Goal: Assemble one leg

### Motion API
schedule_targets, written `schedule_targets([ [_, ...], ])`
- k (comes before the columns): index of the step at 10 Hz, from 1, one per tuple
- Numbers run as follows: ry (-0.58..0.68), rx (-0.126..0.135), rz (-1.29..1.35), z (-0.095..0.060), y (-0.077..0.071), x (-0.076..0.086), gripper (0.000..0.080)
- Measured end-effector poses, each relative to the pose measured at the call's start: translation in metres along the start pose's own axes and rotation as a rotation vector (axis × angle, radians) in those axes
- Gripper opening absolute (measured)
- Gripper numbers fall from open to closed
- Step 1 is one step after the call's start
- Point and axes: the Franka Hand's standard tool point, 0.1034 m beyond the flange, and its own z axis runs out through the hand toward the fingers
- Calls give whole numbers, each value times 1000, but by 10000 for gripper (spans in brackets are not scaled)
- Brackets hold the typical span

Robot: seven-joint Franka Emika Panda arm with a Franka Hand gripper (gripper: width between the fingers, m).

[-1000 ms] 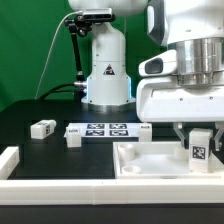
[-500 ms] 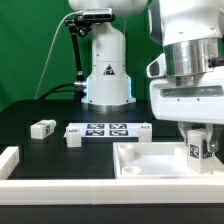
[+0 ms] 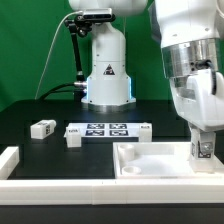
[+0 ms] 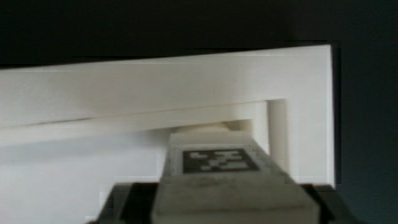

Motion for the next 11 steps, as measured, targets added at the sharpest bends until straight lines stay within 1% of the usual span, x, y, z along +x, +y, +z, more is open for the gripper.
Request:
schedule_targets([
  [1,-5,0,48,0,0,0,292],
  [2,-8,0,69,0,0,-1,393],
  [3,-8,0,57,0,0,-1,393],
  [4,-8,-1,49,1,0,-1,531],
  [5,-8,-1,2,1,0,-1,612],
  [6,-7,0,-39,1,0,-1,612],
  [7,-7,0,-111,1,0,0,643],
  [8,-7,-15,-251,1,1,-2,648],
  [10,-7,-11,-468,0,-1,-2,649],
  [11,-4,-16,-605,0,-1,-3,649],
])
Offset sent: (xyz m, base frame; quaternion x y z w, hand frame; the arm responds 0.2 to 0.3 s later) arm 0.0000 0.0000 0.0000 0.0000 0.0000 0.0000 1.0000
